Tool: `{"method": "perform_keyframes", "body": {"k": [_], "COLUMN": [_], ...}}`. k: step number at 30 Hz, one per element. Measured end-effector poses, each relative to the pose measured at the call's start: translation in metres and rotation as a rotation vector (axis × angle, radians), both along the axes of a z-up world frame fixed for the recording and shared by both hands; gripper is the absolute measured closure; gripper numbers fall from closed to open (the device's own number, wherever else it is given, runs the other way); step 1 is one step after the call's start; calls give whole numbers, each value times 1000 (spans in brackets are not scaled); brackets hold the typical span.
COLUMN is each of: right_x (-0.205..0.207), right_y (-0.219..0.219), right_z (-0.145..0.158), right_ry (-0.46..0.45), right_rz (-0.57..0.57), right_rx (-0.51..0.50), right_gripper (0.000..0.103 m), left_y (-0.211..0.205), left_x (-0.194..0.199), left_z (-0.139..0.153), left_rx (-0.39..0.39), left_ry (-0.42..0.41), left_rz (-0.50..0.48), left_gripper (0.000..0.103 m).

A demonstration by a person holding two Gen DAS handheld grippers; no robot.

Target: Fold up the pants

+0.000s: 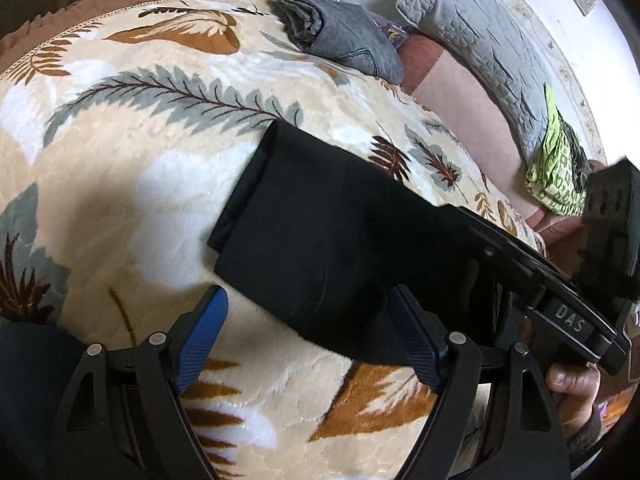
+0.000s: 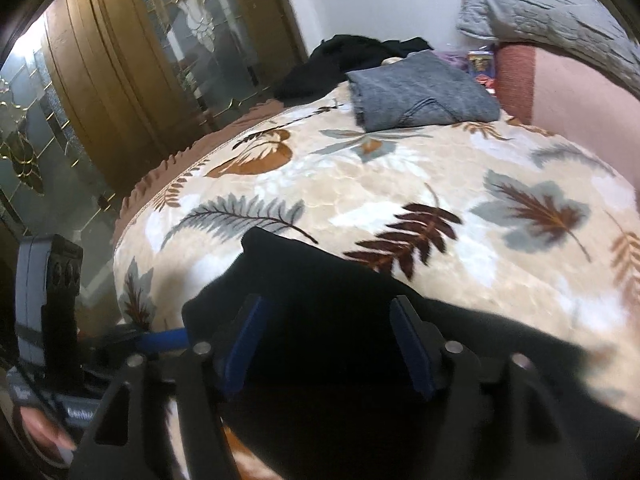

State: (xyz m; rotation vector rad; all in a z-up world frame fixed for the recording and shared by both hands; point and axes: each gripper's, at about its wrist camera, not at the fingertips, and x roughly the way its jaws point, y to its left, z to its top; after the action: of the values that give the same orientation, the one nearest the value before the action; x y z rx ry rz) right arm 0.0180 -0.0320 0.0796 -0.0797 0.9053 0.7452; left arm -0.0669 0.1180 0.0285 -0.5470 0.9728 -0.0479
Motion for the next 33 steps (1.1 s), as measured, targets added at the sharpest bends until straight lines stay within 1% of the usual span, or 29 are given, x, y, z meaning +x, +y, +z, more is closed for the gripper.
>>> {"method": "perform_keyframes", "body": {"k": [2,4,6,12,14,16,17,18,19,20,21,22,23,24,26,27,29,31,33], "right_x": [6,13,20,40,44,45,44,42,39,36,33,29,27,25,22,21,18,16,14], "right_y": [10,21,35,75,85,91,91,92,91,91,90,86,83,76,62,55,38,31,25], "right_z": [0,-1,-6,-29,-38,-42,-42,-40,-36,-33,-29,-23,-18,-11,6,15,33,43,48], "right_ry": [-9,-12,-11,23,45,47,41,32,15,0,-16,-37,-46,-56,-61,-67,-86,-105,-112], "right_rz": [27,58,96,192,219,233,234,242,243,240,238,230,221,202,170,153,125,109,92], "right_rx": [-22,-40,-67,-152,-164,-167,-167,-156,-149,-153,-154,-140,-124,-92,-15,18,67,80,86], "right_gripper": [36,30,28,28,28,30,40,64,75,78,83,84,85,85,86,86,86,86,86], "left_y": [2,3,5,9,9,9,9,9,9,9,10,11,12,13,15,12,2,-10,-16], "left_x": [2,3,3,7,8,9,9,10,10,9,8,7,8,8,4,1,-4,-7,-7], "left_z": [-1,-2,-3,-6,-7,-7,-8,-8,-7,-6,-5,-3,-2,-1,8,17,33,48,56], "left_rx": [-16,-37,-53,-87,-95,-93,-90,-86,-83,-82,-76,-69,-58,-45,-43,-39,8,50,65], "left_ry": [-11,-28,-43,-83,-93,-99,-102,-105,-113,-122,-134,-139,-133,-127,-156,-189,-251,-296,-311], "left_rz": [0,6,8,1,0,-2,-4,-6,-8,-9,-3,-1,-5,-6,-8,-17,-49,-82,-96], "left_gripper": [18,17,15,9,8,8,8,8,8,10,24,35,57,71,77,79,79,79,79]}}
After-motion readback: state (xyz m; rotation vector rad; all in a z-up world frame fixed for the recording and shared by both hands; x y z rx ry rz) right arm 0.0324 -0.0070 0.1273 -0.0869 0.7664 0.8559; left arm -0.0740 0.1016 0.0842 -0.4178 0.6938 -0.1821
